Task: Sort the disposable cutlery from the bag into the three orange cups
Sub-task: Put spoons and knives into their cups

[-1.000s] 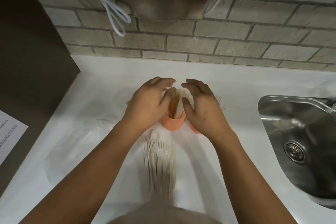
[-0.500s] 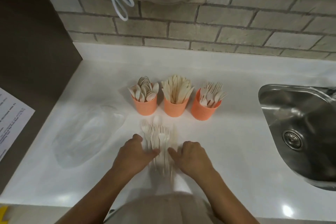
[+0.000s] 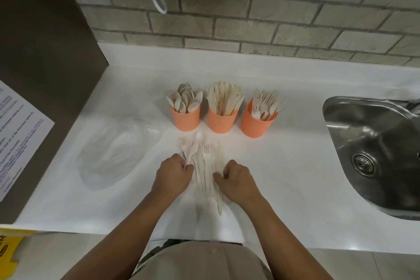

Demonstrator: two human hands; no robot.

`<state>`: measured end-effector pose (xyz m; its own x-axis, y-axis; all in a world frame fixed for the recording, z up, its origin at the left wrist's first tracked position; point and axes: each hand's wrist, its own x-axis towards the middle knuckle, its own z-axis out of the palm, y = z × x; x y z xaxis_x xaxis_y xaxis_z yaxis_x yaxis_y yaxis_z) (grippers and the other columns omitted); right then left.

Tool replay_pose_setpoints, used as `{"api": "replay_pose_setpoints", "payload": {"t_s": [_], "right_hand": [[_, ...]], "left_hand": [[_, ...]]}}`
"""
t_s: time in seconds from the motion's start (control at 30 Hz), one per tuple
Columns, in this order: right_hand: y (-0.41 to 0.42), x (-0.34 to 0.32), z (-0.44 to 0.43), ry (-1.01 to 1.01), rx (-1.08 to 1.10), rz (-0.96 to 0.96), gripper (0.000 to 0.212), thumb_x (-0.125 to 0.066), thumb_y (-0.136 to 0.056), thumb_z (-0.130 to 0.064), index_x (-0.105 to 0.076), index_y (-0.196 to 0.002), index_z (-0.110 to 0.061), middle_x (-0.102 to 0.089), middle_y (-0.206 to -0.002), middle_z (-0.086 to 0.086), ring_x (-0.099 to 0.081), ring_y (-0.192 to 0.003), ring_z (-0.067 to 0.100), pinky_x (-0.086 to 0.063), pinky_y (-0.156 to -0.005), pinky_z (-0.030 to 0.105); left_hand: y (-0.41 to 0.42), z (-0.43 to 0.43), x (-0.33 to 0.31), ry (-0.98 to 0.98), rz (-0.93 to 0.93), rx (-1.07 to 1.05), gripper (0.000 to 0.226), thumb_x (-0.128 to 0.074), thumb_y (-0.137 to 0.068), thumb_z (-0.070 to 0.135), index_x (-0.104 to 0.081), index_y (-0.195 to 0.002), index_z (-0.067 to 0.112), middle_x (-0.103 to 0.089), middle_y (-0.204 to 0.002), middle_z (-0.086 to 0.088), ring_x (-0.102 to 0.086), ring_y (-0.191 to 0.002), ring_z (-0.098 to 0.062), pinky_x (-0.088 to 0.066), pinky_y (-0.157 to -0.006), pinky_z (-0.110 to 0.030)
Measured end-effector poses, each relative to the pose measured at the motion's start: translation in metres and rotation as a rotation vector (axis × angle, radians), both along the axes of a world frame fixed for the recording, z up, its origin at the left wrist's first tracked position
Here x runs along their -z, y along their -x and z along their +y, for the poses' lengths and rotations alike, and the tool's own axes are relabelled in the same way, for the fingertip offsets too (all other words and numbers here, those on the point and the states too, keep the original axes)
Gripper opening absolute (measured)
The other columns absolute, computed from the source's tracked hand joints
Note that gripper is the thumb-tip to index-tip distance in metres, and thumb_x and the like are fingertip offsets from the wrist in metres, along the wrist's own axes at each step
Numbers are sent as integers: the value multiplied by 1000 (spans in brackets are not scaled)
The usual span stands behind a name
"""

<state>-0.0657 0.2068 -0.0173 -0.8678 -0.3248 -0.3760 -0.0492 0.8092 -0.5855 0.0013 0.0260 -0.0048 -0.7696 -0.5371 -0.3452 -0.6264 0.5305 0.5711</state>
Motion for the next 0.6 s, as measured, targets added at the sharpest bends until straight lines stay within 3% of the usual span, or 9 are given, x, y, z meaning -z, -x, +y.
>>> {"api": "replay_pose_setpoints", "payload": {"t_s": [0.1, 0.2, 0.3, 0.4, 0.6], "right_hand": [[-10, 0, 2, 78, 19, 154, 25, -64, -95, -30, -58, -107, -10, -58, -101, 4, -61, -83, 22, -50, -73, 31], [-17, 0, 0, 125, -33, 362, 21, -65, -92, -20, -61, -109, -9, -55, -101, 6, -58, -84, 25, -53, -73, 37], [-19, -6, -12, 154, -80, 389, 19, -63, -93, -18, -62, -109, -8, -55, -100, 7, -58, -86, 27, -53, -76, 39], [-18, -12, -30, 148, -108, 393, 16, -61, -95, -21, -61, -102, -7, -56, -97, 10, -60, -82, 29, -55, -73, 42], [-13, -12, -62, -124, -174, 317, 30, -55, -100, -38, -59, -104, -9, -63, -100, 9, -65, -90, 30, -53, -72, 36]], "left_hand": [[-9, -4, -1, -110, 87, -82, 21, -50, -101, 22, -49, -86, 8, -61, -80, -9, -56, -69, -22, -45, -62, -34], [-16, -8, -2, -290, 175, -254, 23, -40, -104, 18, -42, -83, 9, -54, -78, -6, -48, -69, -22, -38, -61, -33], [-20, -14, 2, -489, 220, -386, 23, -40, -105, 22, -50, -89, 9, -52, -78, -7, -48, -71, -24, -37, -62, -33], [-25, -13, 0, -491, 193, -323, 33, -36, -108, 36, -60, -99, 15, -54, -81, -3, -50, -68, -19, -39, -64, -32], [-30, -8, -5, -646, 211, -261, 19, -45, -107, 36, -40, -99, 19, -43, -84, -6, -37, -67, -17, -32, -55, -30]]}}
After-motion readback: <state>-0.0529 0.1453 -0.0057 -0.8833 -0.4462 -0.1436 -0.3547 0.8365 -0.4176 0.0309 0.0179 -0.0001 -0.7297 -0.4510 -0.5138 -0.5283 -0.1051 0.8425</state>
